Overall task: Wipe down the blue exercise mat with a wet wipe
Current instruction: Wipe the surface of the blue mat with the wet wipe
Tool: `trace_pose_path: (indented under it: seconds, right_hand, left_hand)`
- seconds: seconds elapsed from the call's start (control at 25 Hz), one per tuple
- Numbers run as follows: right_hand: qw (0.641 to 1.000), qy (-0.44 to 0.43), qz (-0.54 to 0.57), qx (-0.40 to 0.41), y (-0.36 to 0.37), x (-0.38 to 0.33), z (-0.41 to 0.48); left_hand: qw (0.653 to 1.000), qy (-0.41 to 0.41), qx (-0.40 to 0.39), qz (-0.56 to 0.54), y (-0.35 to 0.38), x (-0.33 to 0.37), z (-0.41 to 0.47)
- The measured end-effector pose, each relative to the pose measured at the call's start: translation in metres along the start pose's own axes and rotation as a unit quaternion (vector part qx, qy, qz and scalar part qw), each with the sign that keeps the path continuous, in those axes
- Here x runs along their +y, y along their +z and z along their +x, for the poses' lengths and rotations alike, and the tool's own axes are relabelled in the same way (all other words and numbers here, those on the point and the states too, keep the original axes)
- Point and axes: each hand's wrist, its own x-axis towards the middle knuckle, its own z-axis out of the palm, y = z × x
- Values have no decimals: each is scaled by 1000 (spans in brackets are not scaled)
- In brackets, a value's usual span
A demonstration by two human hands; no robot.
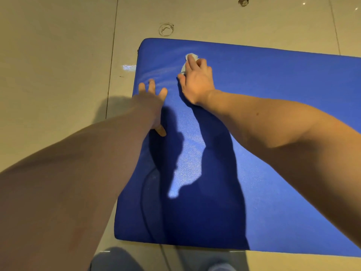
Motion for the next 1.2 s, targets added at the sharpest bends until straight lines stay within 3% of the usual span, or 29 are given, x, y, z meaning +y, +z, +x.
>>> trace_pose_path:
  seconds: [0.12,0.24,0.52,0.64,0.8,1.0,1.04,1.2]
  right_hand:
    - [999,35,-41,0,-4,40,9]
    - [989,147,-28,-16,-19,56,21]
    - [998,19,-11,-67,-11,-14,46]
    - [999,31,-31,-26,-18,-4,43]
    - [993,91,-66,35,-12,60,47]
    - [982,173,63,40,-28,61,58]
    - [977,169,117,60,-32,52,61]
    - [994,-10,92,62,-25,-1,73]
  left_hand:
    - [1000,-1,8,6,1,1,1]
    - [1000,-2,9,10,1,1,0]
    - [1000,1,10,-5,3,0,3]
    - [1000,-4,18,-16,5,-2,1]
    - [1000,1,29,-8,5,1,1]
    - [999,7,32,-12,5,-1,-1]
    - [999,6,34,-11,6,-1,0]
    - [999,2,34,-9,6,-1,1]
